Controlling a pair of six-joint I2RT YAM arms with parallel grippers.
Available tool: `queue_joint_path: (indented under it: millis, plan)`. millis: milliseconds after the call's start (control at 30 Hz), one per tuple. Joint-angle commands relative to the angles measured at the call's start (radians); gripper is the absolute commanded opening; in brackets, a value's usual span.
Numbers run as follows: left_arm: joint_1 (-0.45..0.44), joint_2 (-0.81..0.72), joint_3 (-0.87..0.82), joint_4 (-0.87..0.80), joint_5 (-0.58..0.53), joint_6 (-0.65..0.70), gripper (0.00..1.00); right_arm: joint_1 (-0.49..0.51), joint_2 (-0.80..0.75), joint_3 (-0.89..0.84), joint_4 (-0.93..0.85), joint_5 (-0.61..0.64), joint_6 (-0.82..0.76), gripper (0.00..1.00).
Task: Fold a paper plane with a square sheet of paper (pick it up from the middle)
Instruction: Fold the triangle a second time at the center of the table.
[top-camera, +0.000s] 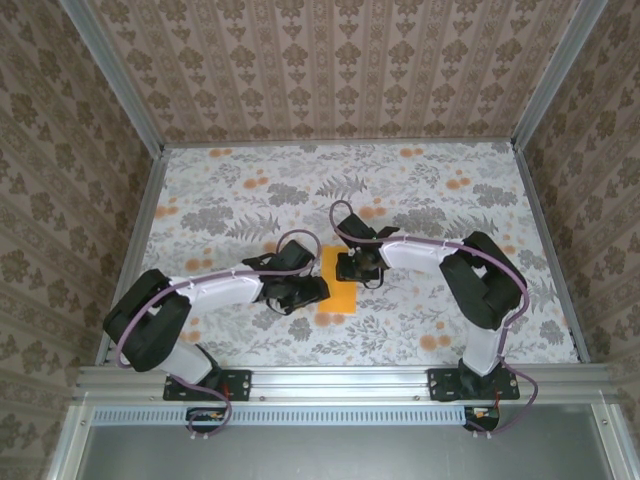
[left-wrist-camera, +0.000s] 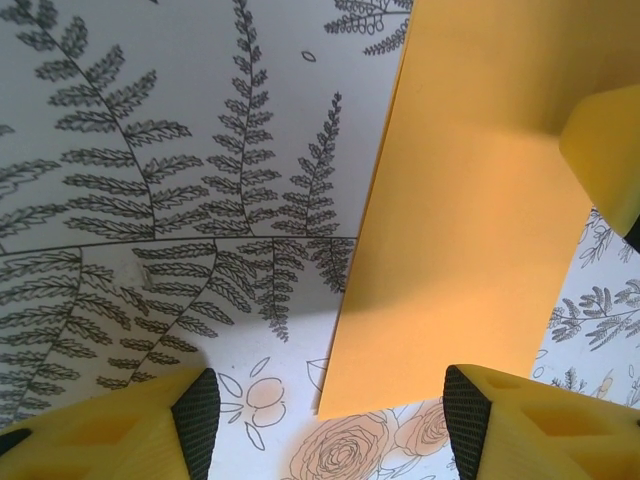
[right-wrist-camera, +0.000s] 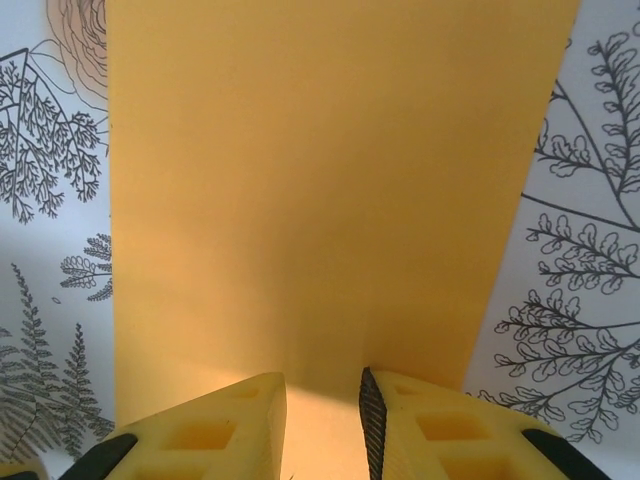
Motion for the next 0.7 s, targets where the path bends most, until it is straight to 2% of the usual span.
queue_joint_path:
  millis: [0, 167, 333, 533, 667]
  plan:
    - [-0.01, 0.015, 0.023, 0.017, -0.012, -0.033, 0.64, -0.028, 0.001, -0.052, 0.014, -0.038, 0.019, 0.29]
    - [-0.014, 0.043, 0.028, 0.029, 0.017, -0.022, 0.64, -0.081, 0.018, -0.115, 0.096, -0.159, 0.048, 0.29]
    - [-0.025, 0.061, 0.031, 0.057, 0.041, -0.025, 0.64, -0.116, 0.048, -0.142, 0.141, -0.228, 0.08, 0.29]
    - [-0.043, 0.083, 0.054, 0.079, 0.057, -0.036, 0.61, -0.141, 0.06, -0.171, 0.173, -0.257, 0.087, 0.29]
    - [-0.058, 0.096, 0.081, 0.06, 0.051, -0.036, 0.54, -0.147, 0.058, -0.178, 0.176, -0.255, 0.082, 0.28]
